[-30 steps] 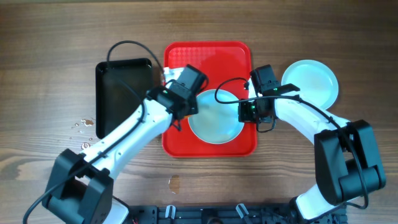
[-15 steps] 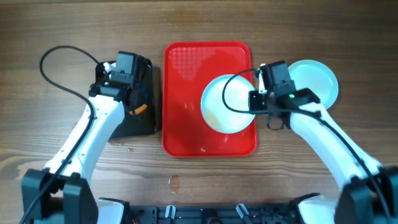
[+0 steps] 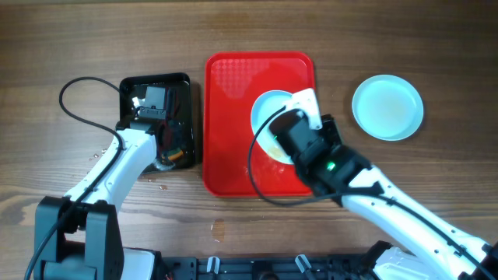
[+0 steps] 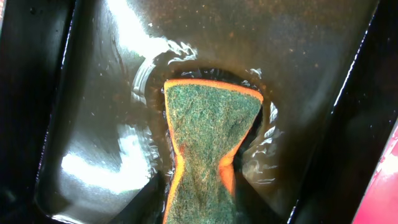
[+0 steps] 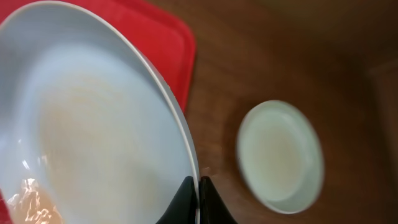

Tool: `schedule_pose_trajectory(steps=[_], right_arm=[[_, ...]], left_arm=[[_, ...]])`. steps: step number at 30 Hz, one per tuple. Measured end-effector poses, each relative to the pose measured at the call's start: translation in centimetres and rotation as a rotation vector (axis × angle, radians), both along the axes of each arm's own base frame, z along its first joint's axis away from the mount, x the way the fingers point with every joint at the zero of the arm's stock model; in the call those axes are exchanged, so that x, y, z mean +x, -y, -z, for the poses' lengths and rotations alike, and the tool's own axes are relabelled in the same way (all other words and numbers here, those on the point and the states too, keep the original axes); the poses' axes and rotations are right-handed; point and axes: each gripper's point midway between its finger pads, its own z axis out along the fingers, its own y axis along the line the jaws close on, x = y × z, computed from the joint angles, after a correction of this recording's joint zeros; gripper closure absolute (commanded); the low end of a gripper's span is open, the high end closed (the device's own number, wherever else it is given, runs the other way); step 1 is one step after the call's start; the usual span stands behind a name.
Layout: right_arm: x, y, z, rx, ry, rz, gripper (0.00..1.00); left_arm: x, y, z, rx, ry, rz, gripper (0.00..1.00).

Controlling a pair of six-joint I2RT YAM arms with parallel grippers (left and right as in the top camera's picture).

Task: Clean dirty plates on tray and stack at the side
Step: 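Lift the cleaned plate with the right gripper and tilt it, then carry the plate right and stack it on the plate pile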

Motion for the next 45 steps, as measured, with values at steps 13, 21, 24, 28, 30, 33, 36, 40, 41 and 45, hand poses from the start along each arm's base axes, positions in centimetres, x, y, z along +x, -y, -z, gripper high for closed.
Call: schedule_pose_trajectory(steps=[13,21,24,28,30,33,36,40,41,45], right_arm=[[-1.7,-1.2,-4.2,-0.231,0.224,-0.007,0.96],[-1.9,-1.2,-4.9,-0.265,0.255,-0.002,0.96],[-1.9,-1.2,-5.0,-0.265,0.259,0.001,0.96],[-1.8,-1.2,-5.0,-0.260,0.263,0.002,0.96],[-1.8,-1.3,-5.1,-0.252,0.267,0.004,0.96],[-1.8,-1.4,-5.1,-0.245,0.270,0.005,0.96],[-1.7,-1.6,-4.9,-0.207,0.265,0.006,0.96],[-1.4,-1.7,-4.4,-0.184,0.242,0.000,0.96],[-1.3,-1.8,-4.2,-0.170,0.234,-0.003,0.95],[-1.1,-1.4,-3.6,-0.148,0.195,-0.004,0.96]], left_arm=[[0.0,0.0,0.0,0.001,0.000,0.001,0.00],[0.0,0.0,0.0,0.001,0.000,0.001,0.00],[0.0,0.0,0.0,0.001,0.000,0.001,0.00],[0.0,0.0,0.0,0.001,0.000,0.001,0.00],[0.0,0.0,0.0,0.001,0.000,0.001,0.00],[0.0,0.0,0.0,0.001,0.000,0.001,0.00],[0.0,0.0,0.0,0.001,0.000,0.001,0.00],[0.0,0.0,0.0,0.001,0.000,0.001,0.00],[0.0,0.0,0.0,0.001,0.000,0.001,0.00],[0.0,0.0,0.0,0.001,0.000,0.001,0.00]])
